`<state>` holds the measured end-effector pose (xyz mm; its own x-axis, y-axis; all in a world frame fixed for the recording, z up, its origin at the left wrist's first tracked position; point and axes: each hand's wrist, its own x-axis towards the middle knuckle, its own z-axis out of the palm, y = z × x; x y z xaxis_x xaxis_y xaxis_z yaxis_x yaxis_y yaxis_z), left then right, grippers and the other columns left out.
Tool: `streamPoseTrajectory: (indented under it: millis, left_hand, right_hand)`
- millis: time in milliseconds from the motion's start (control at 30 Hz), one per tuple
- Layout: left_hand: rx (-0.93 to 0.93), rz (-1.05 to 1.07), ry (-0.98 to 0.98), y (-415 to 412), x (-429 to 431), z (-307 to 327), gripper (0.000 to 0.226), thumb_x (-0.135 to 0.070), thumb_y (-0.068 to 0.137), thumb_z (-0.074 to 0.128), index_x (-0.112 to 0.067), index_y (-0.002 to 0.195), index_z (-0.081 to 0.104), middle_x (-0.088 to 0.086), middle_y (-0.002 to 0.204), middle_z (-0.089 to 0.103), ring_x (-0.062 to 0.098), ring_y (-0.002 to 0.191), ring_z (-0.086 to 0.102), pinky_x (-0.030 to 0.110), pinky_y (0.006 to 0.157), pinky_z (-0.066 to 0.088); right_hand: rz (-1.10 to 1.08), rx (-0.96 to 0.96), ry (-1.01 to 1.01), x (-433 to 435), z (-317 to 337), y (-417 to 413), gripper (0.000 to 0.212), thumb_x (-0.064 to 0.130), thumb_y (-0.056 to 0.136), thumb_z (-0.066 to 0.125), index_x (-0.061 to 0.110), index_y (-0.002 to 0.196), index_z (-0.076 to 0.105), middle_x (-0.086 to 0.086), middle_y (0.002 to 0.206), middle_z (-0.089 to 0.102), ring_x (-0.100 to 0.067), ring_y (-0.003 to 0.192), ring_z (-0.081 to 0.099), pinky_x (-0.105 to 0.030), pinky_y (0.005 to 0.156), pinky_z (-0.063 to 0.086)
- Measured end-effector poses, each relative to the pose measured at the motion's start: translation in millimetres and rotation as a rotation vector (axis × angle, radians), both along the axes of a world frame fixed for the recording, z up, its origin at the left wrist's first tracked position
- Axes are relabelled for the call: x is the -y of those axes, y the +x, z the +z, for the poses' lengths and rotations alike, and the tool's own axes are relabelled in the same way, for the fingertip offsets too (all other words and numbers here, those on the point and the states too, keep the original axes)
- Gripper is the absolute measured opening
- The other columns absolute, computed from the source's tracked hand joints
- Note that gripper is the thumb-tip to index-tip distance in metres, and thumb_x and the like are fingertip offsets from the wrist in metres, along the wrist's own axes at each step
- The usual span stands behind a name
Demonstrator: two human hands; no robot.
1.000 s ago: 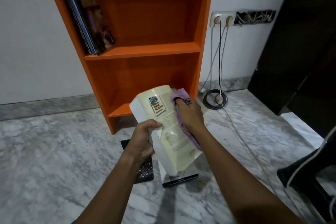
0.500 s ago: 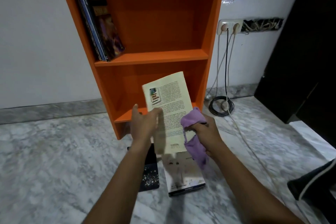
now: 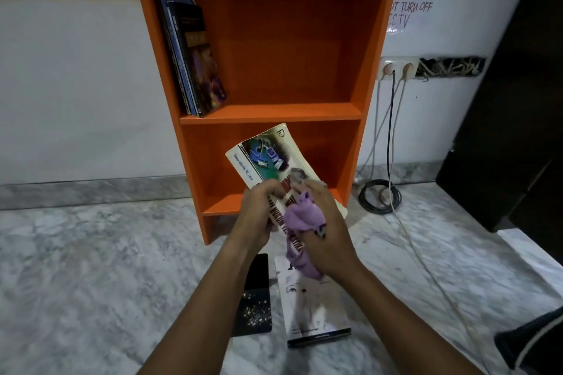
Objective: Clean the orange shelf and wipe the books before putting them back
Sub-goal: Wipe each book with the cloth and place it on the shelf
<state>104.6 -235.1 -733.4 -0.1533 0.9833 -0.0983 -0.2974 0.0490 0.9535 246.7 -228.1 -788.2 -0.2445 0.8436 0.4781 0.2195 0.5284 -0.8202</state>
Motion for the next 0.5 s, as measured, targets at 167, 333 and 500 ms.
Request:
streamPoseTrajectory:
  millis: [167,333,500]
  left_hand:
    - [0.011,-0.354,0.038,-12.4,10.4,35.8,0.026,-0.012,0.059,0.049,-0.019,0.071,0.028,0.008,0.068,0.047,0.025,0.071,0.054,0.038,0.072,0.049]
    - [-0.128,-0.293,0.202,-36.6,-5.0,82.9,0.015,-0.008,0.054,0.045,-0.011,0.068,0.043,0.006,0.061,0.053,0.026,0.056,0.060,0.025,0.046,0.046]
    - [-0.617,-0.378,0.119,-80.4,-42.8,127.3,0.008,-0.009,0.092,0.055,-0.012,0.099,0.055,0.009,0.096,0.073,0.026,0.092,0.071,0.037,0.077,0.058]
  right_hand:
    - [0.016,-0.124,-0.236,-32.2,53.3,24.6,0.006,0.014,0.097,0.059,0.014,0.103,0.060,-0.017,0.095,0.063,-0.010,0.081,0.065,-0.025,0.071,0.055]
    - [0.201,-0.203,-0.394,-57.0,100.3,40.7,0.015,0.035,0.086,0.074,0.021,0.091,0.074,-0.009,0.093,0.073,-0.023,0.090,0.067,-0.047,0.089,0.054]
    - [0.052,-0.411,-0.184,-92.6,134.2,8.9,0.015,0.006,0.093,0.065,0.012,0.103,0.075,-0.008,0.094,0.072,-0.020,0.089,0.066,-0.023,0.077,0.056]
